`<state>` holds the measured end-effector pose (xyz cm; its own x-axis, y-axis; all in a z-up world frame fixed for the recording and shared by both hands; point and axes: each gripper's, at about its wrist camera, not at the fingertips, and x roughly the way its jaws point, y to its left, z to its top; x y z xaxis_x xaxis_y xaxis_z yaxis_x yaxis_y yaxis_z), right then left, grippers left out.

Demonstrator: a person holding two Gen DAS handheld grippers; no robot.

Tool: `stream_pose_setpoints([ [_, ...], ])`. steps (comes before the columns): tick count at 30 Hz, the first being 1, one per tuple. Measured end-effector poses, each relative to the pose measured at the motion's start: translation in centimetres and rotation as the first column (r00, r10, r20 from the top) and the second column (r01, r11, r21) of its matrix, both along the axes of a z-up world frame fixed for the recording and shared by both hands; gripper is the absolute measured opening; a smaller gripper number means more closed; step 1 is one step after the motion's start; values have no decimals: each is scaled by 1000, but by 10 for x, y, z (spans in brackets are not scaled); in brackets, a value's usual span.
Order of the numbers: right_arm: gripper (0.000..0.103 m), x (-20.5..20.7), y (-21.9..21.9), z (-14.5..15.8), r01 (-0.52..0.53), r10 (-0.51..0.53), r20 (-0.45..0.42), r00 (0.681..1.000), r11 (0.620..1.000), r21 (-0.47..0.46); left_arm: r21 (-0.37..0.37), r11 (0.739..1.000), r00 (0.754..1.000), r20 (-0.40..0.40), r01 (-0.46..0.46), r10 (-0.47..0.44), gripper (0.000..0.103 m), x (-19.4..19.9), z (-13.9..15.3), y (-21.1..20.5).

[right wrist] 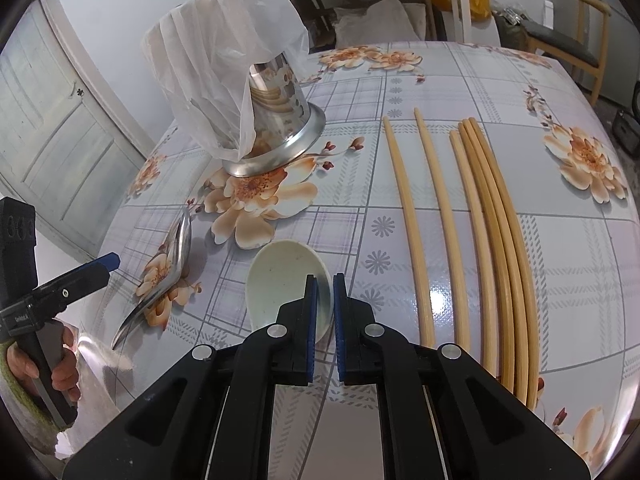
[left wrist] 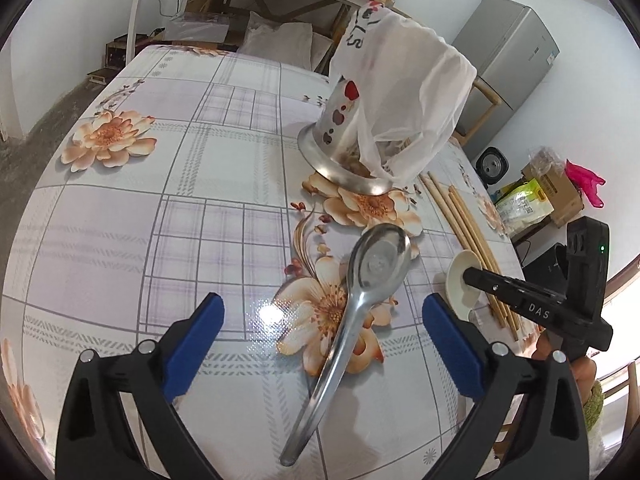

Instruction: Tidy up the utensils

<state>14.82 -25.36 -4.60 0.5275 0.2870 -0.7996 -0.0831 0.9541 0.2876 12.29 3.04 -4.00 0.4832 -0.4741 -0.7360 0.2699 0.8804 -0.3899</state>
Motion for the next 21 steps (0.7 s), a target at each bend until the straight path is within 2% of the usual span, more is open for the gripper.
stream_pose_setpoints([
  [3,8,0,0,0,0,0,0,1000,1000,1,-20,1000,1000,12,2,-2,97,1,3,1],
  [8,8,2,3,0,-1,1,-1,1000,1000,2,-118,993,1000,-6,-25,24,97,6,5,11],
  [21,9,5,4,-1,-4,4,0,1000,1000,1,-145,989,999,41,-10,16,97,20,16,18],
])
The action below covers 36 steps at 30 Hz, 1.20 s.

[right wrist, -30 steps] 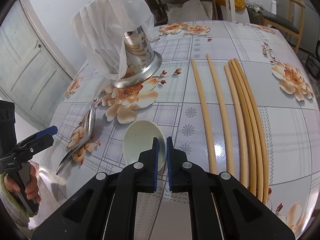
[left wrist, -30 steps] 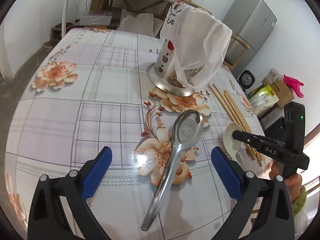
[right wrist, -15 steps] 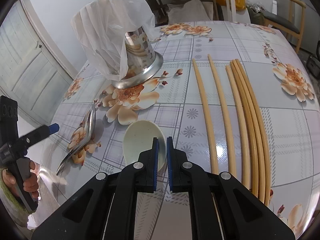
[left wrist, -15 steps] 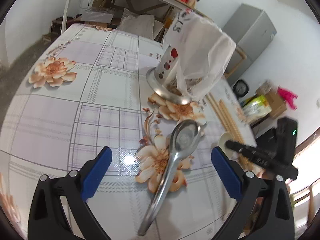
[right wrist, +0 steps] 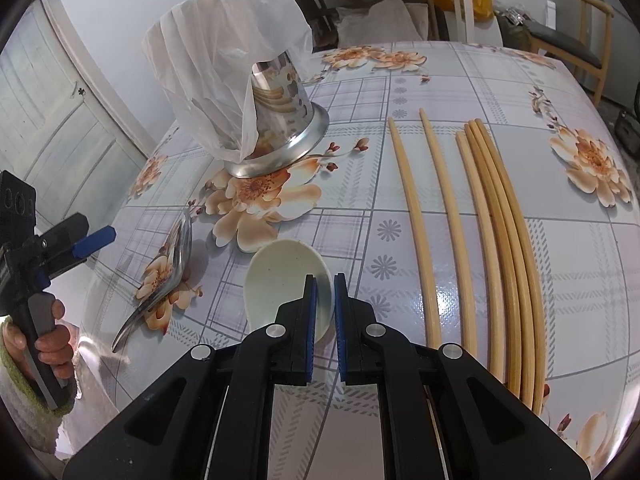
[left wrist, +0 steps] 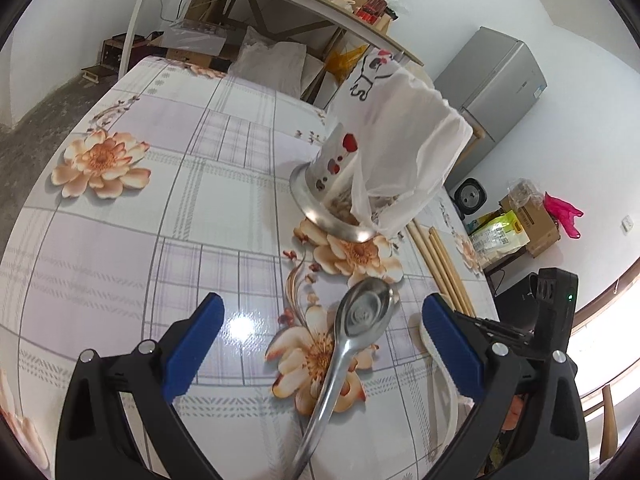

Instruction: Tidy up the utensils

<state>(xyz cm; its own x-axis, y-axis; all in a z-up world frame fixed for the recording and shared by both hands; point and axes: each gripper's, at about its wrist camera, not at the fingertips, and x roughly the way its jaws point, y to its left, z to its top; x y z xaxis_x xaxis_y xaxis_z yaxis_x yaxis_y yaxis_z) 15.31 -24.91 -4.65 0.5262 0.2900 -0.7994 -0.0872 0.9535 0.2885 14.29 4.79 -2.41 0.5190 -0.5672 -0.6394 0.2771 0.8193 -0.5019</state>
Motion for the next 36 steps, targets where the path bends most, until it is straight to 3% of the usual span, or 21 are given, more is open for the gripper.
stream_pose_setpoints([
  [7,10,3,1,-3,0,0,-5,1000,1000,2,38,999,998,52,37,-39,97,1,8,-5],
  [22,7,7,3,-3,-28,28,8,1000,1000,-2,62,993,993,60,101,-104,97,1,11,-10],
  [27,4,10,8,2,-73,74,33,997,997,-28,151,981,985,107,121,-138,97,-3,13,-22],
  [33,3,17,14,4,-147,150,46,988,987,-60,289,943,969,134,163,-208,97,-7,11,-40],
  [36,3,22,16,4,-175,178,48,983,982,-68,313,933,964,136,178,-230,97,-7,8,-45],
])
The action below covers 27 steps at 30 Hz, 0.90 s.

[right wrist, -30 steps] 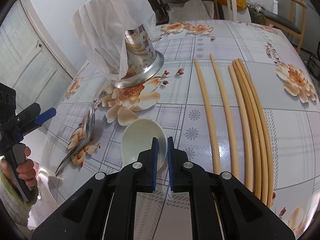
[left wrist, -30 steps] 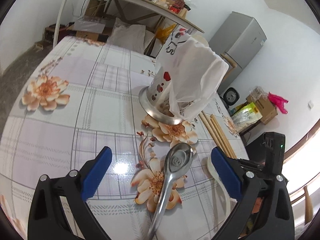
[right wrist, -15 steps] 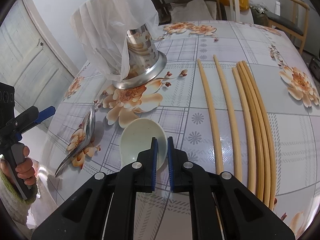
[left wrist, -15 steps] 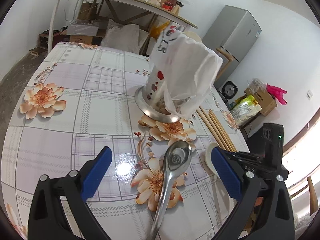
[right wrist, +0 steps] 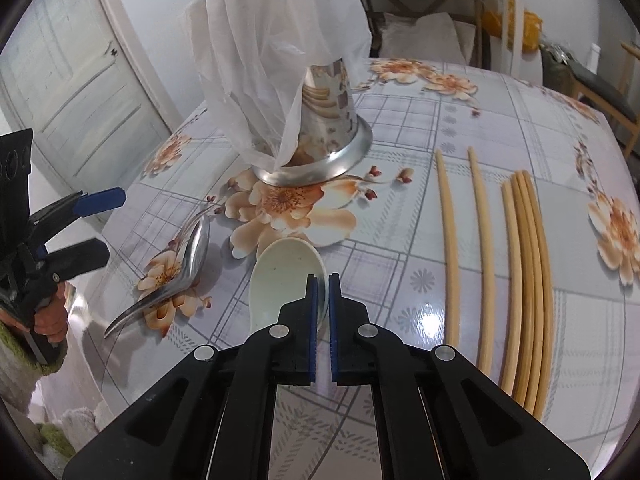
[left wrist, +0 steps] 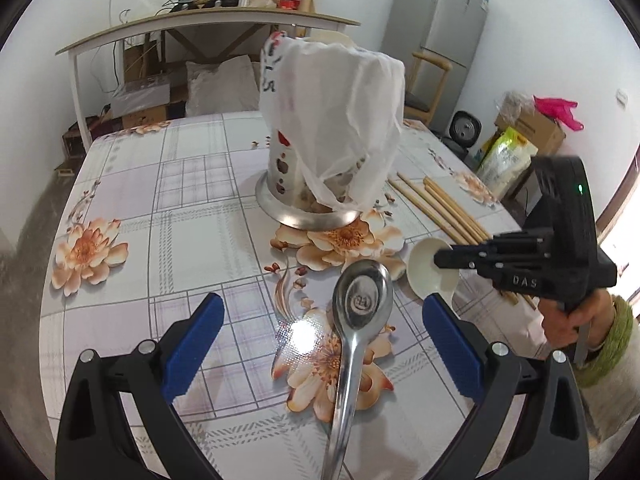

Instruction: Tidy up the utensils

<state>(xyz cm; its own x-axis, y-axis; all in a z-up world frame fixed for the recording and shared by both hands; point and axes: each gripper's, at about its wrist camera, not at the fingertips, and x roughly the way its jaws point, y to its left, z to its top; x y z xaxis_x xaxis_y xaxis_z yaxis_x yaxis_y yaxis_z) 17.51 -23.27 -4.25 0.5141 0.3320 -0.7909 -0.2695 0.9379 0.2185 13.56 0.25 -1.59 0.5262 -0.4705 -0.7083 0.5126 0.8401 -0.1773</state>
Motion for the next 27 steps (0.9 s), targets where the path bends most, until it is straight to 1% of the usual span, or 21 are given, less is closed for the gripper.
stream_pose_setpoints([
  [3,3,1,5,1,-34,34,15,999,999,-25,1,1000,1000,-12,-1,1,97,2,-3,-1],
  [6,3,2,8,1,-61,62,24,998,997,-48,-16,1000,1000,-27,-8,8,97,2,-6,1],
  [11,4,0,8,4,-91,97,42,994,989,-116,-1,1000,1000,-6,-9,9,97,-2,-5,0],
  [14,4,-2,-1,7,-78,86,50,995,985,-152,2,1000,1000,3,-6,6,97,-3,-3,0],
  [17,4,-5,-13,8,-51,59,54,997,988,-147,5,1000,1000,4,-1,1,97,-1,-3,-1],
  [19,4,-9,-18,8,-41,49,60,997,991,-128,11,1000,1000,3,3,-3,97,1,-3,-4],
  [24,3,-14,-17,6,-37,44,64,997,995,-97,35,997,998,29,63,-64,95,4,2,-16],
  [27,4,-15,-14,6,-41,47,62,997,995,-96,54,993,994,32,106,-108,90,8,2,-24],
])
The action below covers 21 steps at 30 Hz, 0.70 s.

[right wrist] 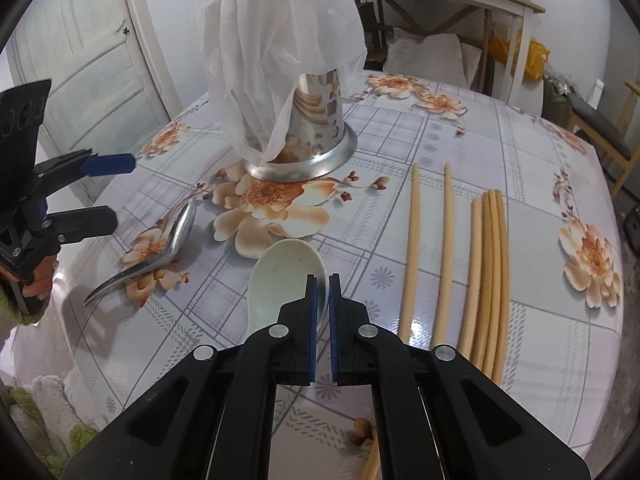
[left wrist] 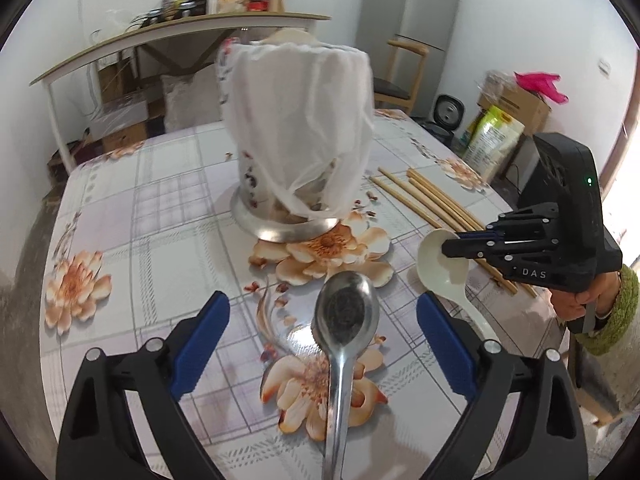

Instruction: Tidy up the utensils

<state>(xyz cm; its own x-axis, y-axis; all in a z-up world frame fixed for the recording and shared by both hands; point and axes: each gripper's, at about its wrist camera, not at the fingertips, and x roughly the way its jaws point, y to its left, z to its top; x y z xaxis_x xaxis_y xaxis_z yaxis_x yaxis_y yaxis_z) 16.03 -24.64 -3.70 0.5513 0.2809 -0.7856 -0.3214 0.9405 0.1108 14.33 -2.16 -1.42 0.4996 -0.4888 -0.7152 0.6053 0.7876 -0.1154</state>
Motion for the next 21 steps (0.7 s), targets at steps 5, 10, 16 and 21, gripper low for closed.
stream_pose_setpoints([
  [5,3,2,2,-1,-2,2,-3,1000,1000,3,36,996,996,-28,80,-79,69,10,-8,-15],
  [10,3,3,2,-1,-1,1,-5,1000,1000,13,65,982,983,-65,179,-174,55,23,-17,-29],
  [16,3,4,1,-1,3,-3,-6,1000,1000,17,53,974,969,-131,220,-212,42,38,-24,-34],
  [21,3,6,1,-2,7,-7,-8,1000,1000,25,64,968,962,-142,244,-233,32,37,-28,-38],
])
